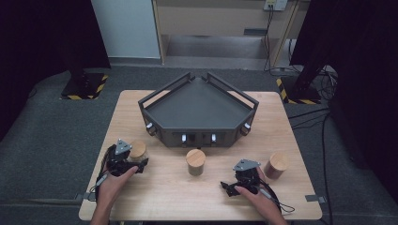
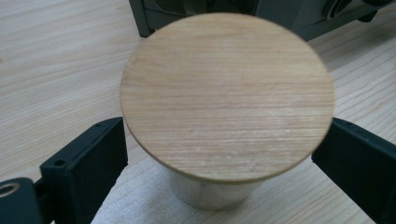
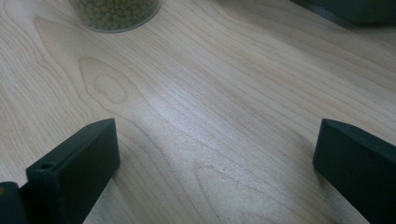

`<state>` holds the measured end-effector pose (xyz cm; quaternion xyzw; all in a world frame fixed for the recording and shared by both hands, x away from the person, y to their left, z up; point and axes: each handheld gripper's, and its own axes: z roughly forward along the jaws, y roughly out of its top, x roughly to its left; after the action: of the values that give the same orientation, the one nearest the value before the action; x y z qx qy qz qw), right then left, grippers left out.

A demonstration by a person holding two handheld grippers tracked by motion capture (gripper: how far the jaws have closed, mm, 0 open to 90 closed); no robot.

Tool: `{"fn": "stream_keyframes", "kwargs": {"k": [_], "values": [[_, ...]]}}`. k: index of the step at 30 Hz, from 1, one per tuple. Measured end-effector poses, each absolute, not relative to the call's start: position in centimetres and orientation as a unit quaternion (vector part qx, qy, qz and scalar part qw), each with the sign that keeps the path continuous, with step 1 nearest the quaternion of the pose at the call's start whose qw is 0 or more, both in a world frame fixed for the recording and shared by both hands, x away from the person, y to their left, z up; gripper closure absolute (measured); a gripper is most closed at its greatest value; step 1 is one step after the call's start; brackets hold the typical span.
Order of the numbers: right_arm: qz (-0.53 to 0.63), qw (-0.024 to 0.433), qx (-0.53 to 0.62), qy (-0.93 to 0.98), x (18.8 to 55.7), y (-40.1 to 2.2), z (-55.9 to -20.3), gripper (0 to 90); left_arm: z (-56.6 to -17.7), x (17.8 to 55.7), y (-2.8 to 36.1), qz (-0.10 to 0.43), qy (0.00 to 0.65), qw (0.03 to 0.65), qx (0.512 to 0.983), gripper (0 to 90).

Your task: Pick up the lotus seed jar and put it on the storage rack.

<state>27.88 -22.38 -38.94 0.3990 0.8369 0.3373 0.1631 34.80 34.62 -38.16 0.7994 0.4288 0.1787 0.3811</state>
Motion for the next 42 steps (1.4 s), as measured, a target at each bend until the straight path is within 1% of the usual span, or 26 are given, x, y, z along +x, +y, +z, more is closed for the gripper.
{"fn": "stream_keyframes", "kwargs": {"k": [3, 13, 18, 21, 23, 28, 31, 35, 42], "values": [[0.337, 0.163, 0.399, 0.837, 27.9, -22.4, -38.9, 0.9, -38.6, 35.0, 35.0, 0.168, 0.434, 0.394, 0.792, 2.7], [0.337, 0.163, 0.399, 0.837, 27.9, -22.4, -38.9, 0.9, -38.9, 35.3, 34.7, 0.171, 0.432, 0.392, 0.794, 8.9], [0.337, 0.163, 0.399, 0.837, 27.9, -22.4, -38.9, 0.9, -39.1, 35.4, 34.8, 0.167, 0.436, 0.397, 0.790, 15.2], [0.337, 0.163, 0.399, 0.837, 27.9, -22.4, -38.9, 1.0, -39.3, 35.5, 34.8, 0.165, 0.439, 0.396, 0.790, 17.2], [0.337, 0.163, 0.399, 0.837, 27.9, -22.4, -38.9, 0.9, -39.3, 35.5, 34.9, 0.165, 0.444, 0.398, 0.786, 22.1], [0.337, 0.163, 0.399, 0.837, 27.9, -22.4, -38.9, 1.0, -38.9, 35.3, 34.5, 0.179, 0.435, 0.387, 0.793, 23.8], [0.337, 0.163, 0.399, 0.837, 27.9, -22.4, -38.9, 0.9, -38.7, 35.4, 34.7, 0.170, 0.440, 0.393, 0.789, 23.9], [0.337, 0.163, 0.399, 0.837, 27.9, -22.4, -38.9, 1.0, -38.3, 35.1, 34.4, 0.176, 0.437, 0.384, 0.794, 23.9], [0.337, 0.163, 0.399, 0.837, 27.9, -22.4, -38.9, 0.9, -37.1, 34.8, 34.7, 0.180, 0.424, 0.391, 0.796, 23.9]]}}
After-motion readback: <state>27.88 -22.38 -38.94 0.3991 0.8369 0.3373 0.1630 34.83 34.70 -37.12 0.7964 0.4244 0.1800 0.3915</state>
